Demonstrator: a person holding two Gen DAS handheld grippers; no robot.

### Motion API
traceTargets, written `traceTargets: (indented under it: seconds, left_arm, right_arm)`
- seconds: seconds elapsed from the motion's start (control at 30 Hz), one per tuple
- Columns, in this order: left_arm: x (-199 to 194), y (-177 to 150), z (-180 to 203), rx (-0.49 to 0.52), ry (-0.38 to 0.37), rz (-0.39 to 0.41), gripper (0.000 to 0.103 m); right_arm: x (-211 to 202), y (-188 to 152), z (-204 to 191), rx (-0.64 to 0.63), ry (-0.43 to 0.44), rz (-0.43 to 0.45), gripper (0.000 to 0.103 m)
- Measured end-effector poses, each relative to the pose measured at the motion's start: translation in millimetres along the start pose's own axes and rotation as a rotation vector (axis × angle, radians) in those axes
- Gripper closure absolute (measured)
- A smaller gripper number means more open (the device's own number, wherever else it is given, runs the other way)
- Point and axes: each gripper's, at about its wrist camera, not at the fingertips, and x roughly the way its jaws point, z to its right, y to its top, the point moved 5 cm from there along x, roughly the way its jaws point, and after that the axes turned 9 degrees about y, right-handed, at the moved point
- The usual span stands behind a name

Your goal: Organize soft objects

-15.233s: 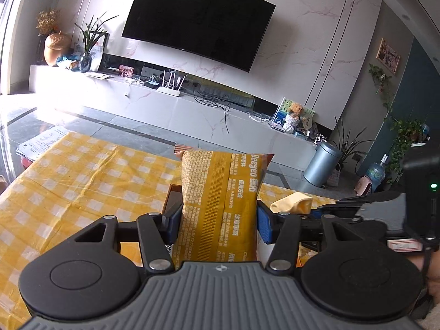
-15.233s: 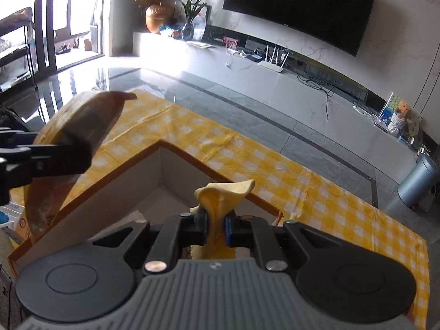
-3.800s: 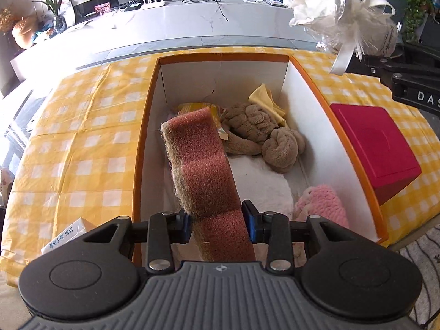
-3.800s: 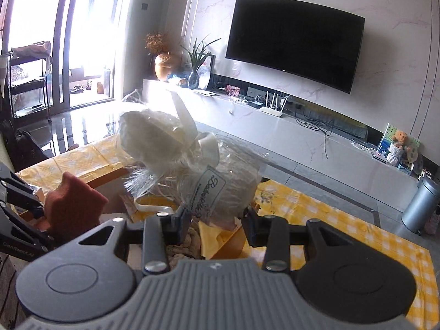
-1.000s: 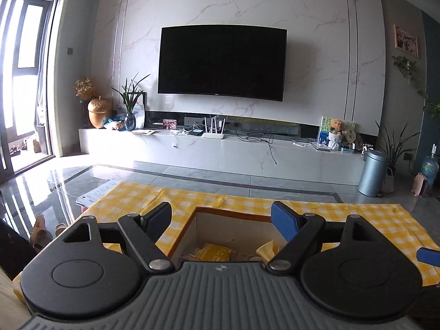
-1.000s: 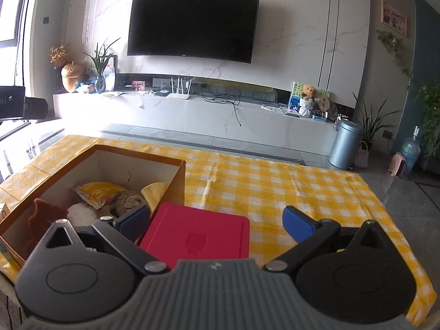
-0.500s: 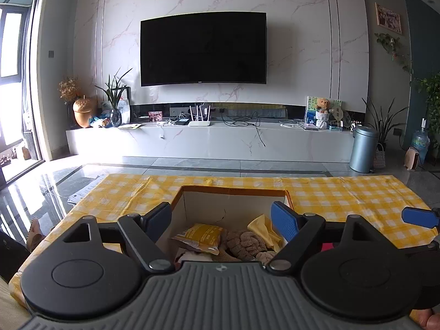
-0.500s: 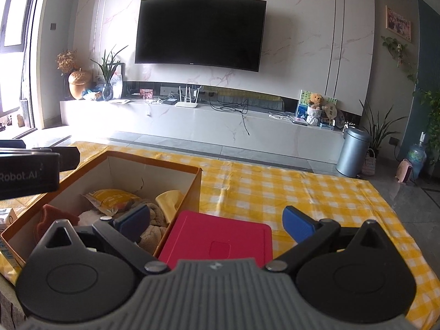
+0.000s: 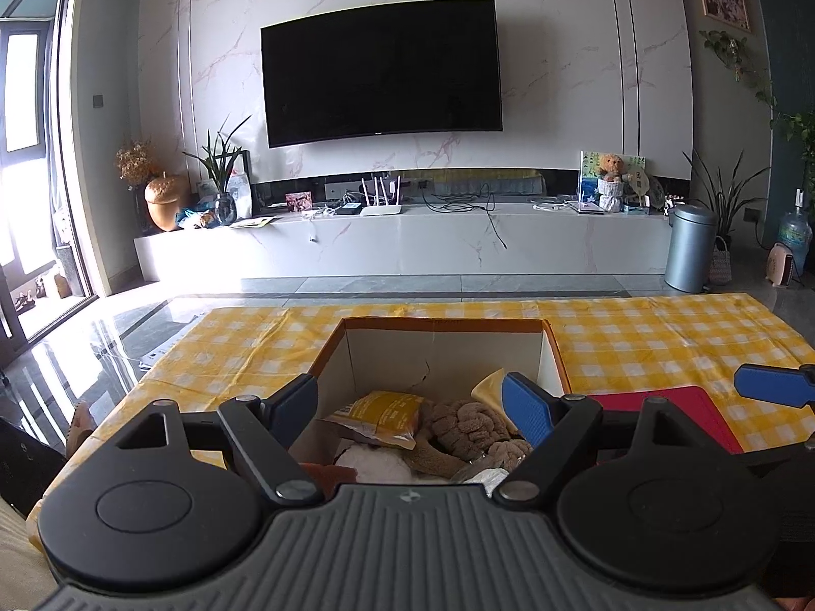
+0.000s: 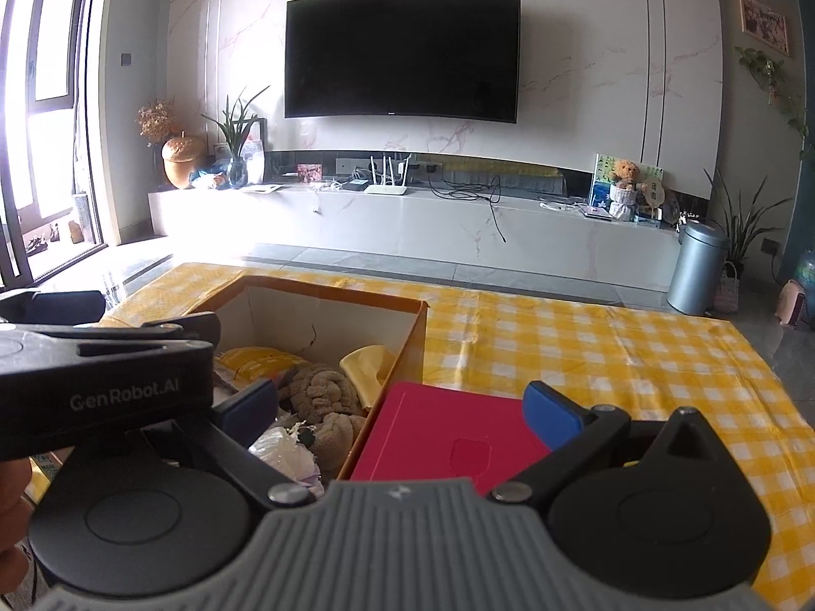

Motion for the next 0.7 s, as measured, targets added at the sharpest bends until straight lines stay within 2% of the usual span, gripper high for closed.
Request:
traceTargets:
  seconds: [0.2, 0.7]
  left_arm:
    - [-3.6, 0.3, -0.3, -0.024, -0.03, -0.003, 0.007]
    - [-5.4, 0.2, 2.2, -0.027, -0.025, -0.003, 0.007]
  right_arm:
    - [-0.6, -0.3, -2.8, -0.008, 0.02, 0.002, 0.003]
    - [-0.9, -0.8, -4.4, -0.021, 0.014, -0.002, 0.003]
